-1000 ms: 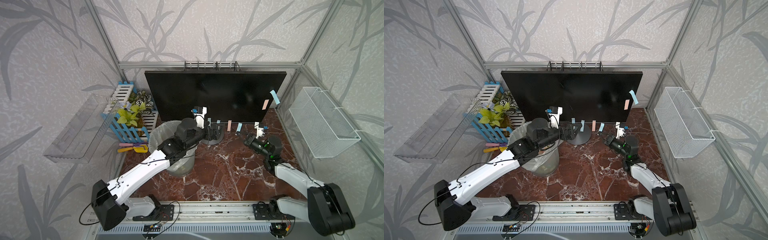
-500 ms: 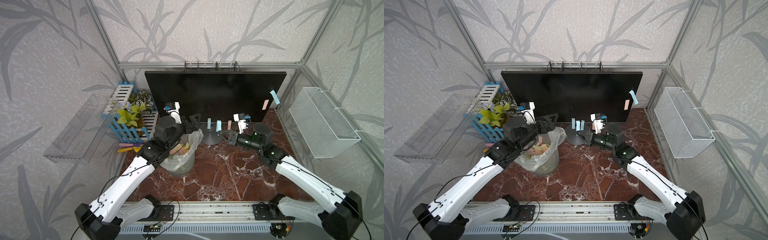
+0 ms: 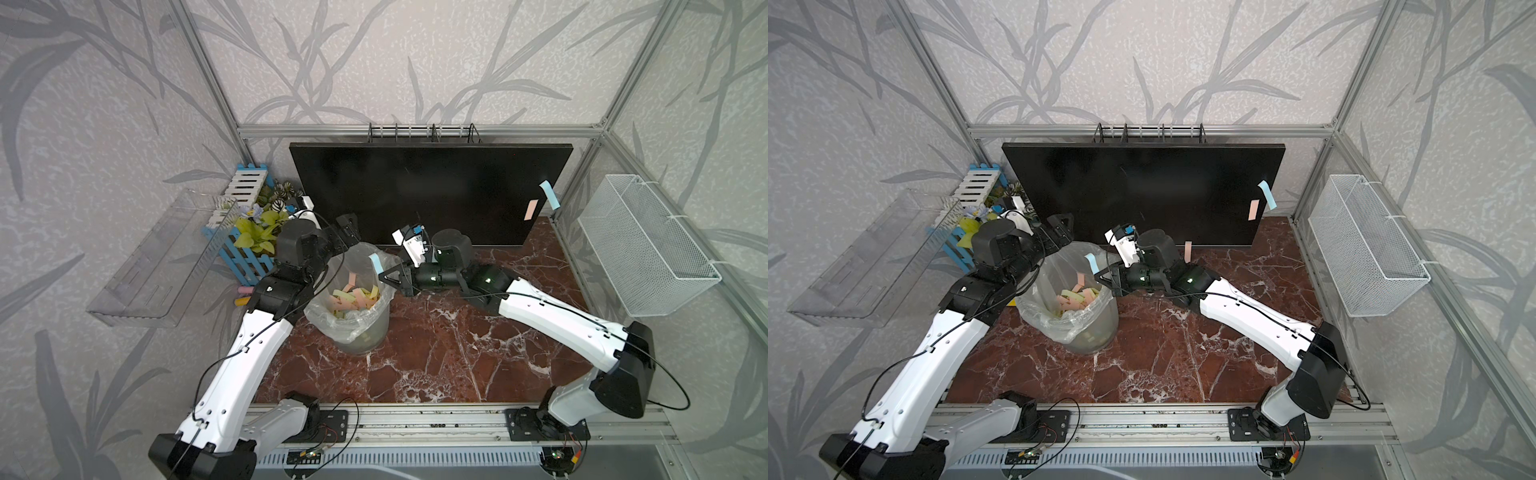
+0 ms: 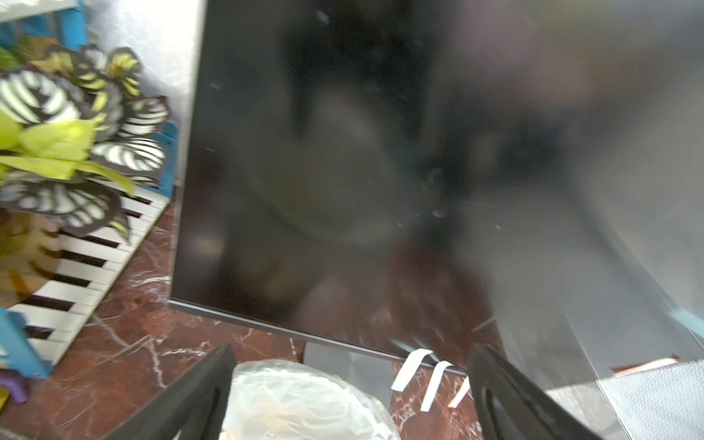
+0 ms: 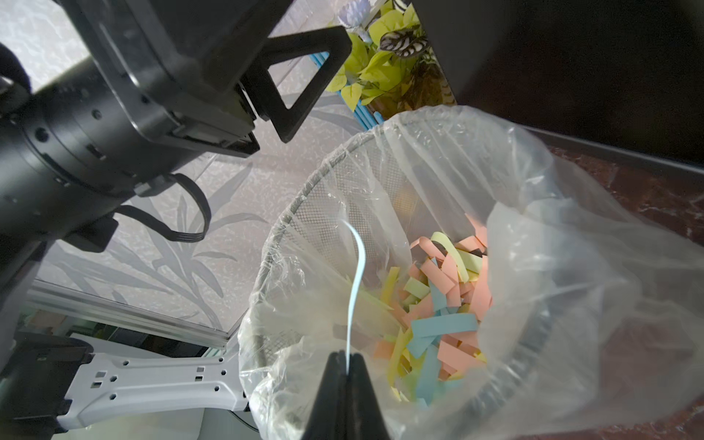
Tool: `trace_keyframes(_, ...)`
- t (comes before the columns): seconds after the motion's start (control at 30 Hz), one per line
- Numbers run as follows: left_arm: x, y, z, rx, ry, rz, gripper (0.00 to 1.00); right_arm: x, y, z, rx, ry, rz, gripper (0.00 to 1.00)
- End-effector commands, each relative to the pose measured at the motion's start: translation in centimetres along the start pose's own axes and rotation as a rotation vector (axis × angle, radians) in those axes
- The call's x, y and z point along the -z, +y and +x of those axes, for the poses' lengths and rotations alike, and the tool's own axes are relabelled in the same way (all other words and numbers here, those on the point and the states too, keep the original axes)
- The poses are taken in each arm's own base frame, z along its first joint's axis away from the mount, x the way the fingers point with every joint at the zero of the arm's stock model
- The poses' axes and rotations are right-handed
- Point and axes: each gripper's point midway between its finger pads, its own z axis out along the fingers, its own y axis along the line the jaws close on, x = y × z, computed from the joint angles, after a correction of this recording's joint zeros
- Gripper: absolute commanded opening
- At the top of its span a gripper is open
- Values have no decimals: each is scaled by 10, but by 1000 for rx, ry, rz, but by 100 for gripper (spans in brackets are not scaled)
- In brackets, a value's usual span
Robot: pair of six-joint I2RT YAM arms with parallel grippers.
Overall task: Remove the sticky note from the monitor
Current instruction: Place the sticky note in the trash bin, then tear off the sticky note from the monitor.
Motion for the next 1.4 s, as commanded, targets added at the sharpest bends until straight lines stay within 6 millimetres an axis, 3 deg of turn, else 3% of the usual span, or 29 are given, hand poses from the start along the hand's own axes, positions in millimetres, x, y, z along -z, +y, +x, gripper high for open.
trace_keyframes(0.0,16,-3,-18,29,-27,21,100,-12,1,2,36,41,15,0)
trace_keyframes(0.1,18,-1,-22,34,-31,26,100,-24,-2,1,50,68,21,0)
trace_keyframes(0.17,18,0,-22,38,-28,27,100,-33,9,9,69,96,6,2)
trace_keyframes(0.33,17,-2,-20,46,-16,50,100,-46,12,12,83,124,5,26)
trace_keyframes(0.5,19,-5,-18,51,-7,72,100,-44,15,6,90,112,15,48)
trace_keyframes(0.73,19,-10,-13,71,11,116,100,-32,17,-5,127,64,44,59)
trace_keyframes(0.93,26,-24,-12,79,16,194,100,0,20,-23,126,-23,49,61)
trace_keyframes(1.1,26,-41,-3,104,51,312,100,44,-6,-44,80,-133,98,64)
trace_keyframes(1.37,23,-82,25,165,97,469,100,99,-62,-40,-18,-237,215,74)
